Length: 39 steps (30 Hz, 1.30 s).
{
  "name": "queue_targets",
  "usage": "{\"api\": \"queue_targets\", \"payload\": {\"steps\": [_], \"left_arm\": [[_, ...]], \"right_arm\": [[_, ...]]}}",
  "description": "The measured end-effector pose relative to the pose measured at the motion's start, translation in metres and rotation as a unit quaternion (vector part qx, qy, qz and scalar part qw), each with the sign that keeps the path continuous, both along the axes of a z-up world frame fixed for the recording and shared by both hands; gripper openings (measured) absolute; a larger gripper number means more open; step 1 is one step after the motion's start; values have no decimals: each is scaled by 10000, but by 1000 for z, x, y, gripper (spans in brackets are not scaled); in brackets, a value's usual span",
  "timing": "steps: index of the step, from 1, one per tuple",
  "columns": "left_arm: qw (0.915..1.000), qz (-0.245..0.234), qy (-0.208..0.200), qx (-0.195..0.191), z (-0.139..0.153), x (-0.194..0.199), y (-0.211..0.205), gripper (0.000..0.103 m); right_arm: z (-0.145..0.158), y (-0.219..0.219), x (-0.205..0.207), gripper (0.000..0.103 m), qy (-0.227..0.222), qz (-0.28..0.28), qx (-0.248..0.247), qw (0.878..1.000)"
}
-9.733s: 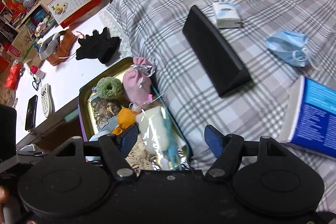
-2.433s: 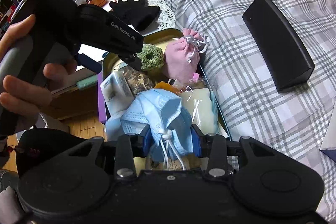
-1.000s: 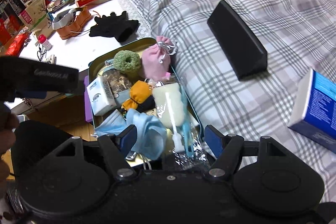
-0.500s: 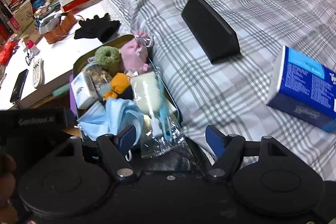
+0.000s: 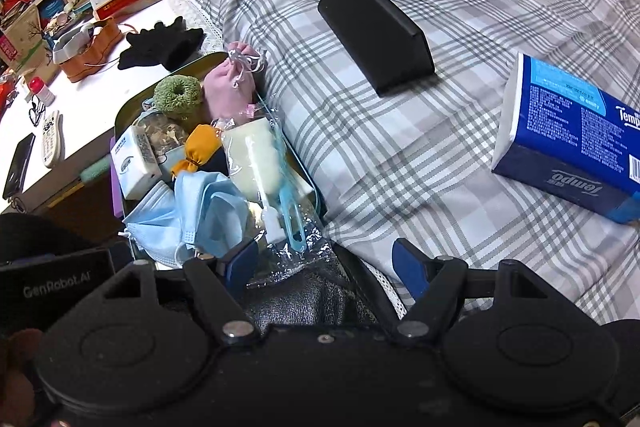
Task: Organize soft objects
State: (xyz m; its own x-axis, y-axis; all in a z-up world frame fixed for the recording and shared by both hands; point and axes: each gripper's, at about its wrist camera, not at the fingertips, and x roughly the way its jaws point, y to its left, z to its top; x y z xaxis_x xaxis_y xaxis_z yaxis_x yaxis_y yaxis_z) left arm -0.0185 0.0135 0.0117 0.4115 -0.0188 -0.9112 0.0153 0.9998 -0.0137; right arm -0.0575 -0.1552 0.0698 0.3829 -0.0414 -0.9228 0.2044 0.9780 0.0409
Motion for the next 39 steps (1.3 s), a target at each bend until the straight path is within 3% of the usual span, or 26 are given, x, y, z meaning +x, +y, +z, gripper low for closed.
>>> {"api": "queue_targets", "payload": {"steps": [39], "left_arm": [[9996,-32,248,-138,-13,-5,3,78]], "right_arm": [[-5,4,7,73,61,45,-71,9999]]}}
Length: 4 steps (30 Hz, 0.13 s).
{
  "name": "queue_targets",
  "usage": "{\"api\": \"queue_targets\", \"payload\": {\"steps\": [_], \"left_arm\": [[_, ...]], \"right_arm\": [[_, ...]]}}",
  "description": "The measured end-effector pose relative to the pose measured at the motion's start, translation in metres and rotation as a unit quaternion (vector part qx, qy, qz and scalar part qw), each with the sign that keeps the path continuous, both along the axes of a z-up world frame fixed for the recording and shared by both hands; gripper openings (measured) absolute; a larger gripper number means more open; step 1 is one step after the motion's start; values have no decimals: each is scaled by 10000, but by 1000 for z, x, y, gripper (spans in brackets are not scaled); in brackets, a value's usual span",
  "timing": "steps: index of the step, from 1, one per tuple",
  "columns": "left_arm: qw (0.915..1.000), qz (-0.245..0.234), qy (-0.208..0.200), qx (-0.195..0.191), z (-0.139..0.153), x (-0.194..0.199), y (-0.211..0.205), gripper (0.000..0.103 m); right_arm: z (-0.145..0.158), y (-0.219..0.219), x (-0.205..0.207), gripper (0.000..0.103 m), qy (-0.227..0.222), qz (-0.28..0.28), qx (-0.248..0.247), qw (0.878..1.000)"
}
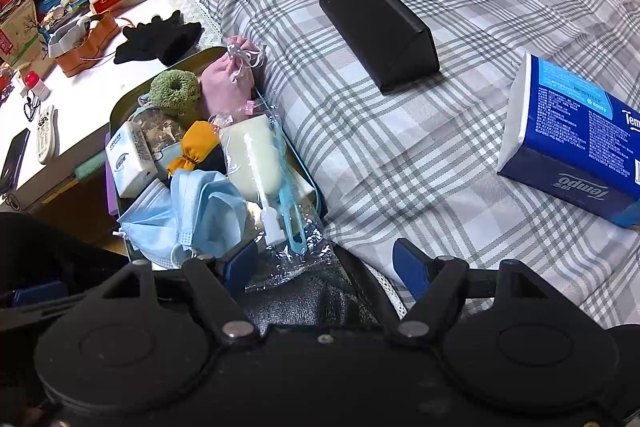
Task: Organize soft objects
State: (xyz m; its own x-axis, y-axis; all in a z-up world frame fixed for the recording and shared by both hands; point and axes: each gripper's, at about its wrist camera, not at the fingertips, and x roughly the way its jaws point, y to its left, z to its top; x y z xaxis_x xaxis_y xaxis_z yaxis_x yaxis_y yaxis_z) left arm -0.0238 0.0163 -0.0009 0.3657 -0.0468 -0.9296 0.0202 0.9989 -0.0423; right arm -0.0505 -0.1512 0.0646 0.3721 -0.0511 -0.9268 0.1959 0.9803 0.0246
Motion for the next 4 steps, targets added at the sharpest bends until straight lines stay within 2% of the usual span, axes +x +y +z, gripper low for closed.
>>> {"api": "queue_targets", "payload": {"steps": [4], "left_arm": [[10000,4,48,-21,-2,0,0,78]], "right_arm": [[0,0,0,73,-3,0,0,10000]]}}
